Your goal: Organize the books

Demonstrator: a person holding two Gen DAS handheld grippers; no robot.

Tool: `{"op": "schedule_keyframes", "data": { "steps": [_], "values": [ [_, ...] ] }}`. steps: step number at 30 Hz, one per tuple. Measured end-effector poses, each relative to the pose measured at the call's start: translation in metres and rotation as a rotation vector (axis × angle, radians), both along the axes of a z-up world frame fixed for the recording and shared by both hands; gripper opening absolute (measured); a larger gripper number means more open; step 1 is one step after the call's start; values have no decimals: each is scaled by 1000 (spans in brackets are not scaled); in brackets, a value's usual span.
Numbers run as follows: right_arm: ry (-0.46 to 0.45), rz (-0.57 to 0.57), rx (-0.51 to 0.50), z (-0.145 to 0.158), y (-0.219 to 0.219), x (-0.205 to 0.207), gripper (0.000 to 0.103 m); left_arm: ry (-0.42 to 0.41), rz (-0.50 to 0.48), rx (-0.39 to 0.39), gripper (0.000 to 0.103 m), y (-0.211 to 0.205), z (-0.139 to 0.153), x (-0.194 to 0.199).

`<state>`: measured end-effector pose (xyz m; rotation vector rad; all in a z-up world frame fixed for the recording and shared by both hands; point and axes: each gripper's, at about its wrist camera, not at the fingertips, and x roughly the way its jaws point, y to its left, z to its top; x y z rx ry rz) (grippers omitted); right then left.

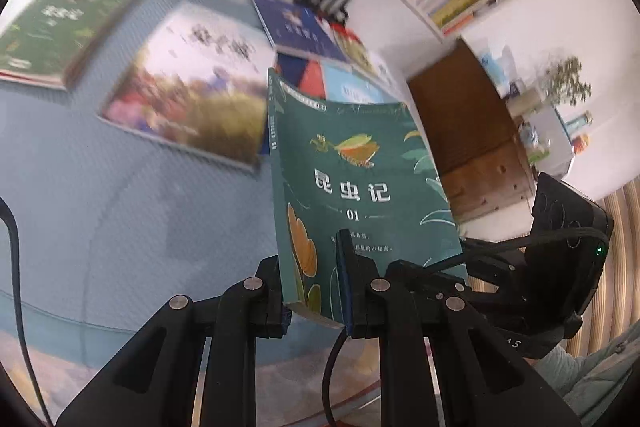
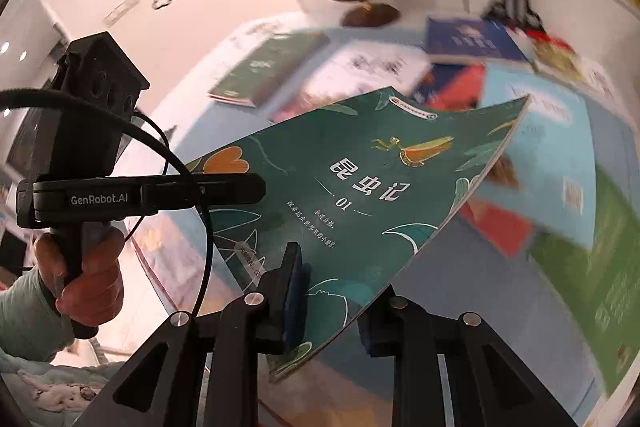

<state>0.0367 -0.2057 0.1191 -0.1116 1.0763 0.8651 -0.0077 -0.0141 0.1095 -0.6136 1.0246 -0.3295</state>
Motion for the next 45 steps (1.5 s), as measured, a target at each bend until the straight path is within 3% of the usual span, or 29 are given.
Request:
{"op": "schedule_keyframes", "data": {
  "steps": [4,8,14,19,26,30,36,38,41,45],
  "values": [
    [-8,46,57,12,53,24,23,-42,87,4,14,53,16,7],
    [-29,79,76,15,123,47,25,-62,157,55,14,110,17,24],
    [29,117,80,-18,228,98,25,-38,258,64,14,208,-13,62],
    [87,84,63,-48,282,135,26,22,300,40,14,258,-47,90],
    [134,44,42,-67,323,162,26,41,365,11,14,302,-66,97],
    [110,51,-15,-75,336,162,26,67,370,25,14,314,-75,98],
    [119,65,-21,-77,344,159,28,76,415,8,14,328,-80,92],
    [141,74,-20,-77,346,158,34,79,424,28,17,331,-78,91],
    [144,108,-52,-77,352,154,53,81,470,115,18,333,-68,82],
    [106,118,-100,-76,338,139,55,79,480,177,18,330,-59,74]
  ]
}}
